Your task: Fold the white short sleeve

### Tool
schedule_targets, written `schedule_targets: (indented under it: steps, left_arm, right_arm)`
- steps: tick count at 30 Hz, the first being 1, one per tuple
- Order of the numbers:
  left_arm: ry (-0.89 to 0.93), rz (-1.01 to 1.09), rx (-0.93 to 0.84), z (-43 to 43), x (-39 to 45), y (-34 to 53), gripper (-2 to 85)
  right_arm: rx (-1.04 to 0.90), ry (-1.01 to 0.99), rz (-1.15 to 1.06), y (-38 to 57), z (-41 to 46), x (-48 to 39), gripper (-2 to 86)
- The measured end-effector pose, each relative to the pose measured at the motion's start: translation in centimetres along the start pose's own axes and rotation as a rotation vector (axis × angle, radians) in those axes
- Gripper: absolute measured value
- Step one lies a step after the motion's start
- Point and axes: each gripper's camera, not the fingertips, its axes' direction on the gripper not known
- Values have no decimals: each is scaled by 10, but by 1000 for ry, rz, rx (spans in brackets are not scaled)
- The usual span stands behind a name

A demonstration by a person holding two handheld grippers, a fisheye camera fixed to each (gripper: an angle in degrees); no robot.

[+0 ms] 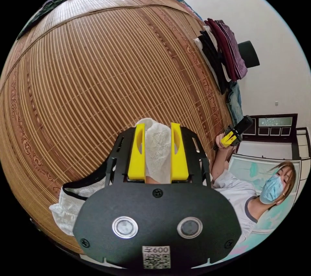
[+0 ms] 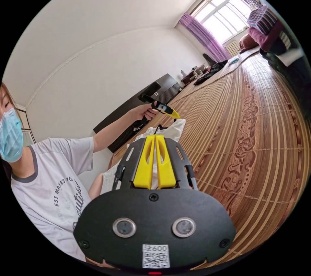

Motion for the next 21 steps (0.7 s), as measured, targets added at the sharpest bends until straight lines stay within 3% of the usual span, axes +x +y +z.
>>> schedule_targets:
  steps: [3,8,21]
  left_arm:
    - [96,-7,-4,9,-3,0,90]
    - [-23,56,-65,22,4,4,50]
    - [7,108,61,37,0,18,30]
  right_arm:
    - [-8,-5,-9,1,3,4,-9]
    - [-13,-23,-8,4,6,15,-9]
    - [-47,-23,-10,10,31,35,-9]
